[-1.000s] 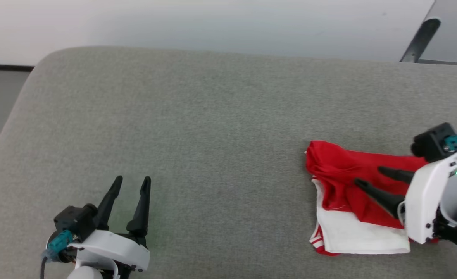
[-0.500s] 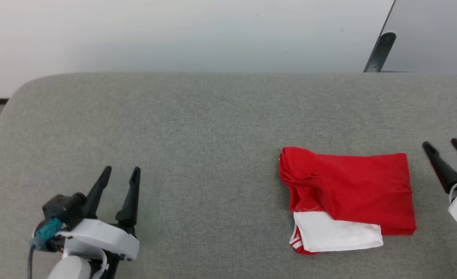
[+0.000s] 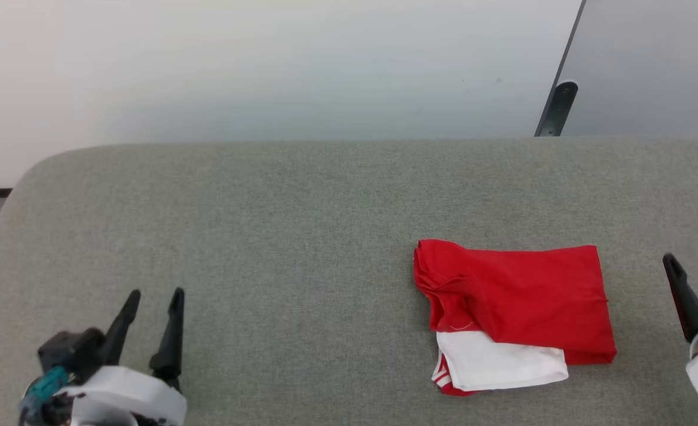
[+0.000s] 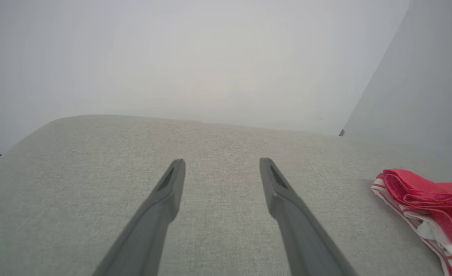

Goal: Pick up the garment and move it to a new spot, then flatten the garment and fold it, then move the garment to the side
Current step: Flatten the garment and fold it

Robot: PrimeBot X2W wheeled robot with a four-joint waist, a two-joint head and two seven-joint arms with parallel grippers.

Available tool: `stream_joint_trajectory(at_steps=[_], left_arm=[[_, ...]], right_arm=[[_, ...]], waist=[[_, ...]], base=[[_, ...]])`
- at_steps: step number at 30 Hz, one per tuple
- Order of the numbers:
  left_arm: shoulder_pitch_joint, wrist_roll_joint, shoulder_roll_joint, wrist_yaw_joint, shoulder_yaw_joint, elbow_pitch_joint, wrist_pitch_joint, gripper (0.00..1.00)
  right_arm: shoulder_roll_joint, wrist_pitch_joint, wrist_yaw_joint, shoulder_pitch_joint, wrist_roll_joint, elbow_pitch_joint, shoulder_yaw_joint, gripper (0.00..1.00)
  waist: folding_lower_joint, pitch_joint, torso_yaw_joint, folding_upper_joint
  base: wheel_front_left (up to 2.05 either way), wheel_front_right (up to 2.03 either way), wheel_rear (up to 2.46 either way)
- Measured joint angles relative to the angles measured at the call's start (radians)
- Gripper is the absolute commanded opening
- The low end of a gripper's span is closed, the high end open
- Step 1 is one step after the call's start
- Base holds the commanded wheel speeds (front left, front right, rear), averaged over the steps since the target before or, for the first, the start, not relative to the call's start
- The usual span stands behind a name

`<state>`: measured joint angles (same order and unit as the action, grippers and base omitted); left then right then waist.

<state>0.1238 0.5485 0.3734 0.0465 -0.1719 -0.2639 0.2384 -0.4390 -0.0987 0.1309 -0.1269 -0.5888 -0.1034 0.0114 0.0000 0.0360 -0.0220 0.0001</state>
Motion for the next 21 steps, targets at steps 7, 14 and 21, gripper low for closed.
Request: stream_joint_trajectory(at_steps=[7, 14, 21], left_arm=[[-0.102, 0.016, 0.01, -0.045, 0.05, 0.08, 0.008, 1.0], [-0.163, 0.021, 0.019, -0.073, 0.067, 0.159, 0.005, 1.0], [-0.163, 0.021, 0.02, -0.083, 0.061, 0.186, -0.007, 1.0]], right_arm=[[0.022, 0.004, 0.0, 0.099, 0.0, 0.054, 0.049, 1.0], [0.041, -0.016, 0.0, 0.122, 0.008, 0.1, 0.088, 1.0], [0.052, -0.035, 0.0, 0.127, 0.01, 0.115, 0.094, 1.0]], waist=[[0.0, -0.001, 0.006, 0.0], [0.0, 0.01, 0.015, 0.0], [0.0, 0.014, 0.021, 0.0]], base=[[0.0, 0.0, 0.0], [0.0, 0.0, 0.0], [0.0, 0.0, 0.0]])
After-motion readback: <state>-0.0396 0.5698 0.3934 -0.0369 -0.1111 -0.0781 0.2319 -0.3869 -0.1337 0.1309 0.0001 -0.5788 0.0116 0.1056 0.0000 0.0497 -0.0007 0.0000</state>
